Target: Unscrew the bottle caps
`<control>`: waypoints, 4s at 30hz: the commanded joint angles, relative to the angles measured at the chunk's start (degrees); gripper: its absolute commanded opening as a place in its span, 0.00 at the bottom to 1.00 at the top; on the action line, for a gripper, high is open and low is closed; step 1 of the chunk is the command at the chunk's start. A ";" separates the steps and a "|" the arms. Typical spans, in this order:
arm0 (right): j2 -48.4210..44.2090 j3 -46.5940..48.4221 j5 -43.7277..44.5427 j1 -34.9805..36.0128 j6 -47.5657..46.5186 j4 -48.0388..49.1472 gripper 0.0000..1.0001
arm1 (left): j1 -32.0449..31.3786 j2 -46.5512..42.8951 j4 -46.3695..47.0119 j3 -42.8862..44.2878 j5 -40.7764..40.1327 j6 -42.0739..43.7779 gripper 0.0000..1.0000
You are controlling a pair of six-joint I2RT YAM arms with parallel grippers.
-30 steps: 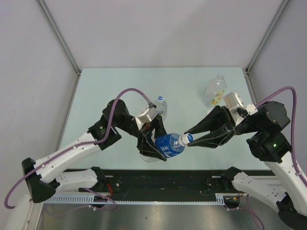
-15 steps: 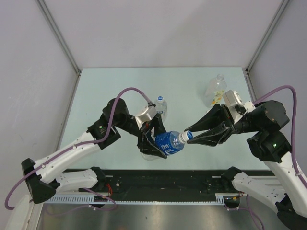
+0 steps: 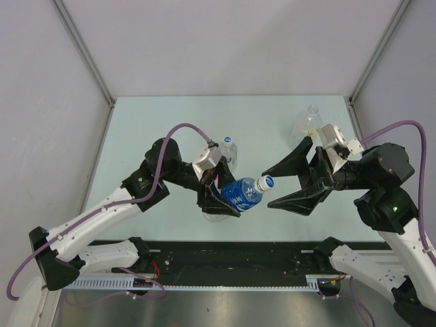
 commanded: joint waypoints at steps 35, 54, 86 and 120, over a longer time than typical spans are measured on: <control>-0.80 1.09 54.97 0.16 -0.77 -10.42 0.74 | 1.08 -4.28 -1.04 -1.18 -21.50 3.51 0.00; 0.07 -1.99 81.75 -0.01 3.54 -13.50 0.76 | 1.08 -9.64 -4.81 -6.46 -43.04 6.33 0.00; -0.19 -2.61 84.56 -0.54 8.90 -18.60 0.77 | 1.09 -13.86 -1.91 -7.42 -54.03 1.76 0.00; 4.90 -6.74 47.11 10.53 14.62 7.33 0.80 | 0.21 -9.38 2.83 -8.66 -38.39 2.37 0.05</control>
